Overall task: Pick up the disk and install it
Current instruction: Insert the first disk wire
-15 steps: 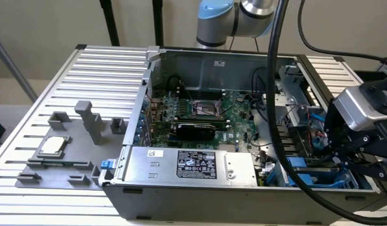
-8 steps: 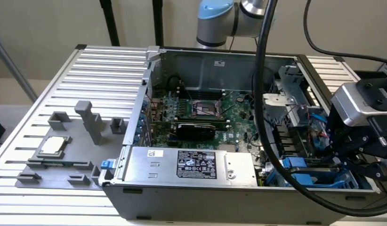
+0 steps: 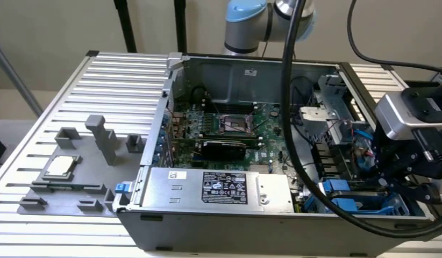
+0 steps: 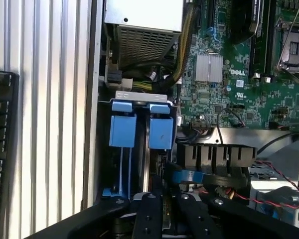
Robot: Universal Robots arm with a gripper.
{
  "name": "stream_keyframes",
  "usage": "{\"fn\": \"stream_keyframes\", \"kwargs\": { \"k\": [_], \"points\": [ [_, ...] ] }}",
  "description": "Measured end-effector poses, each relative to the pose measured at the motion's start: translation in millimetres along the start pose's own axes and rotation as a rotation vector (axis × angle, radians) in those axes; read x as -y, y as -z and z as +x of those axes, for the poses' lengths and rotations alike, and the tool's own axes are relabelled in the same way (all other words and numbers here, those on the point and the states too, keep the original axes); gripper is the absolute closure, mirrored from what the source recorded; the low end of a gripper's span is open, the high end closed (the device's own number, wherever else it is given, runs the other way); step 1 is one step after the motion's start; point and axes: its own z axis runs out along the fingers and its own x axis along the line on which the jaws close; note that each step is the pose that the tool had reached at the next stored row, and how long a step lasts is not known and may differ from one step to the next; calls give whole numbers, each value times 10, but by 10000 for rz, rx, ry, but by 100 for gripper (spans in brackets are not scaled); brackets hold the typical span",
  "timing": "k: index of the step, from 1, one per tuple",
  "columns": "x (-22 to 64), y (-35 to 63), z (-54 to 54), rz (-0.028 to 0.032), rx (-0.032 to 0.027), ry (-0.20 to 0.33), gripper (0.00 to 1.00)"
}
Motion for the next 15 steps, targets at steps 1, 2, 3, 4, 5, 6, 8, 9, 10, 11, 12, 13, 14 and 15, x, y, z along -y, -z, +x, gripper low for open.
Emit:
{"fn": "stream_keyframes", "kwargs": {
  "k": [1,2,3,4,5,6,8,9,10,11,12,13,14,15],
  "points": [
    [-5,-3,-9,39,-26,7,100],
    [-11,-6,-17,93,-56,13,100],
    [-16,-9,-21,147,-90,21,100],
    [-23,-12,-25,204,-129,29,100],
    [-32,-15,-28,247,-165,34,100],
    [-40,-18,-31,282,-193,37,100],
    [-58,-25,-37,329,-225,30,100],
    [-66,-28,-41,345,-237,24,100],
    [-72,-31,-45,362,-250,14,100],
    [-76,-33,-48,380,-257,-1,100],
    [-77,-36,-49,399,-262,-30,100],
    [-77,-39,-49,420,-266,-75,100],
    [-78,-40,-49,441,-272,-130,100],
    [-79,-41,-50,461,-278,-179,100]
  ]
}}
